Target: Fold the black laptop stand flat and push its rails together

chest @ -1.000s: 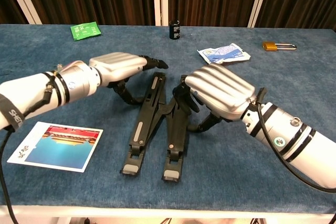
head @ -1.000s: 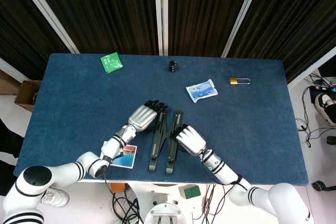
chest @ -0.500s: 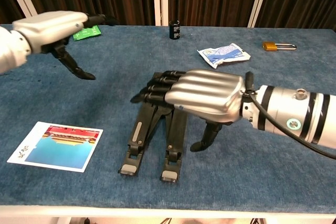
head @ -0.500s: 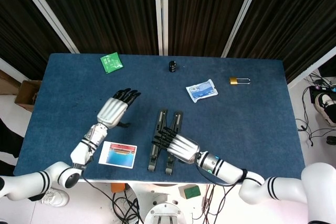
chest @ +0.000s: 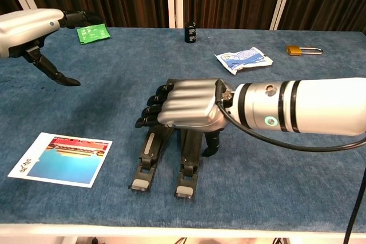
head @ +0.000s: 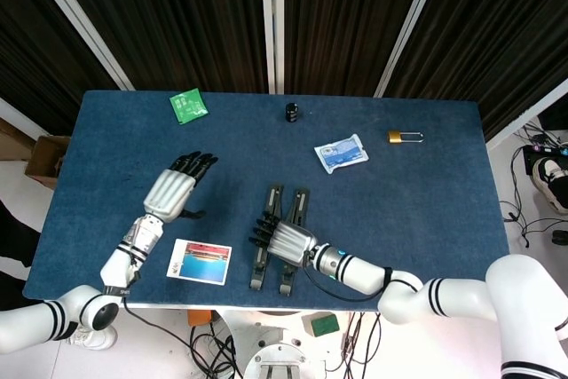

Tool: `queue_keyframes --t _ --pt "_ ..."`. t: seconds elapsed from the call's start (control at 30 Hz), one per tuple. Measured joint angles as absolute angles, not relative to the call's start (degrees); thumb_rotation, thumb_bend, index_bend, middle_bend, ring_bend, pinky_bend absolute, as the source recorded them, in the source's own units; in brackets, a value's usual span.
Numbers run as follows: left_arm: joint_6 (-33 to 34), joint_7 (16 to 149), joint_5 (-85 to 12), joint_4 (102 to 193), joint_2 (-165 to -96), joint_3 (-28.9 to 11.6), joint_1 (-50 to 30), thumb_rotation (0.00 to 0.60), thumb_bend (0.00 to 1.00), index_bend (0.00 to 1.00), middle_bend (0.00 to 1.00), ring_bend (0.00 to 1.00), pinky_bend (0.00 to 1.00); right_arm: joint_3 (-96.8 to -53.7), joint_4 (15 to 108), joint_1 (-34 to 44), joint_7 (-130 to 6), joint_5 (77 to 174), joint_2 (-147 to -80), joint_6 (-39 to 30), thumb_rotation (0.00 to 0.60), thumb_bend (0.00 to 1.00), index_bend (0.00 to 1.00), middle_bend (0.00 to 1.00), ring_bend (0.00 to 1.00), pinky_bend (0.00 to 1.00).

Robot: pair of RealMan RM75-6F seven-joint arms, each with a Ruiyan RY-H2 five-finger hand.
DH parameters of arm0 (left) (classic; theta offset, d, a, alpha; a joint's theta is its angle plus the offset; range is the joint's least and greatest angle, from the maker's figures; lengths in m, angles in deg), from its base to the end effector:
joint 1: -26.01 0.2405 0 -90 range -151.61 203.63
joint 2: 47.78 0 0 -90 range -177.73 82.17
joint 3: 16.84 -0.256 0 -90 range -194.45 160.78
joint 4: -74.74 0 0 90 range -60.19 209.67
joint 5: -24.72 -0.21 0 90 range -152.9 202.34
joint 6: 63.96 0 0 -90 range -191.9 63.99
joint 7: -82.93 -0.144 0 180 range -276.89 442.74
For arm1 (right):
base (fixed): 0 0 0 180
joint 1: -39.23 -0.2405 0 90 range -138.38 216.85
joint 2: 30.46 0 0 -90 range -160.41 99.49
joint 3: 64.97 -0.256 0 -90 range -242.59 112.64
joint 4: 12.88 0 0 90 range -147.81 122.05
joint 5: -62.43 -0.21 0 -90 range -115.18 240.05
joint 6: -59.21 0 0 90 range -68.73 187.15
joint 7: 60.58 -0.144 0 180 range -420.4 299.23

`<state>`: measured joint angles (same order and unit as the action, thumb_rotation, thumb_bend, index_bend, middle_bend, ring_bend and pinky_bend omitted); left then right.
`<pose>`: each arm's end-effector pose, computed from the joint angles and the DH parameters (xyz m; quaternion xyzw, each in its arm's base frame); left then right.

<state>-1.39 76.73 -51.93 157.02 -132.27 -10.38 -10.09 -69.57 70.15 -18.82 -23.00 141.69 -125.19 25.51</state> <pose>-0.1883 0.3278 0.0185 -0.7193 -0.3656 -0.4177 0.4177 -0.0615 -0.2958 -0.1023 0.9427 -0.0426 0.2447 0.2226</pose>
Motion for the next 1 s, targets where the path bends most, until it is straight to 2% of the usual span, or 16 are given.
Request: queue_keyframes --t 0.07,0.13,0.23,0.3,0.4,0.53,0.63,0.7,0.77,0.87,1.0 --pt "-1.40 77.05 -51.99 156.88 -132.09 -10.42 -9.89 0.600 0.09 0.07 0.06 0.04 0.13 -69.72 69.05 -19.77 -22.81 140.84 -126.02 26.30 0.600 0.05 0.02 0.11 0.00 0.08" --pt "-1.36 77.39 -52.04 156.85 -131.88 -10.44 -9.68 0.600 0.09 0.07 0.06 0.04 0.13 -69.91 68.19 -20.61 -22.76 140.12 -126.72 26.75 0.600 0.14 0.09 0.16 0.03 0.09" --pt "-1.24 77.89 -52.18 156.90 -131.52 -10.50 -9.34 0.600 0.09 0.07 0.06 0.04 0.13 -70.20 67.70 -21.19 -23.44 140.06 -127.14 26.57 0.600 0.29 0.32 0.32 0.17 0.19" --pt "-1.13 78.09 -52.34 156.98 -131.28 -10.56 -9.14 0.600 0.09 0.07 0.06 0.04 0.13 -70.29 67.54 -21.37 -24.22 140.37 -127.17 26.20 0.600 0.33 0.45 0.41 0.25 0.27" --pt "-0.93 78.26 -52.65 157.16 -130.88 -10.71 -8.83 0.600 0.09 0.07 0.06 0.04 0.13 -70.29 67.32 -21.50 -25.95 141.27 -126.97 25.32 0.600 0.34 0.51 0.45 0.28 0.30" --pt "-0.91 78.21 -52.82 157.34 -130.54 -10.79 -8.59 0.600 0.09 0.07 0.06 0.04 0.13 -70.13 66.98 -21.60 -28.40 142.63 -126.45 24.03 0.600 0.34 0.53 0.46 0.28 0.30" --pt "-1.13 77.91 -52.62 157.47 -130.48 -10.71 -8.56 0.600 0.09 0.07 0.06 0.04 0.13 -69.82 66.64 -21.64 -29.67 142.84 -126.39 23.72 0.600 0.33 0.46 0.41 0.23 0.24" --pt "-1.29 77.56 -52.37 157.55 -130.35 -10.69 -8.52 0.600 0.09 0.07 0.06 0.04 0.13 -69.64 66.73 -21.60 -29.70 142.35 -126.21 23.86 0.600 0.26 0.24 0.25 0.08 0.10" --pt "-1.52 77.00 -51.99 157.76 -129.84 -10.74 -8.37 0.600 0.09 0.07 0.06 0.04 0.13 -69.53 67.33 -21.38 -28.96 140.97 -125.70 23.96 0.600 0.19 0.05 0.09 0.00 0.01" --pt "-1.63 75.94 -51.61 158.25 -128.43 -11.08 -7.91 0.600 0.09 0.07 0.06 0.04 0.13 -69.46 69.90 -20.27 -27.16 137.64 -124.05 22.79 0.600 0.16 0.00 0.00 0.00 0.00" --pt "-0.69 74.67 -51.08 159.53 -125.43 -11.71 -6.33 0.600 0.09 0.07 0.06 0.04 0.13 -69.16 75.32 -16.94 -25.86 134.72 -120.28 17.28 0.600 0.16 0.00 0.00 0.00 0.00"
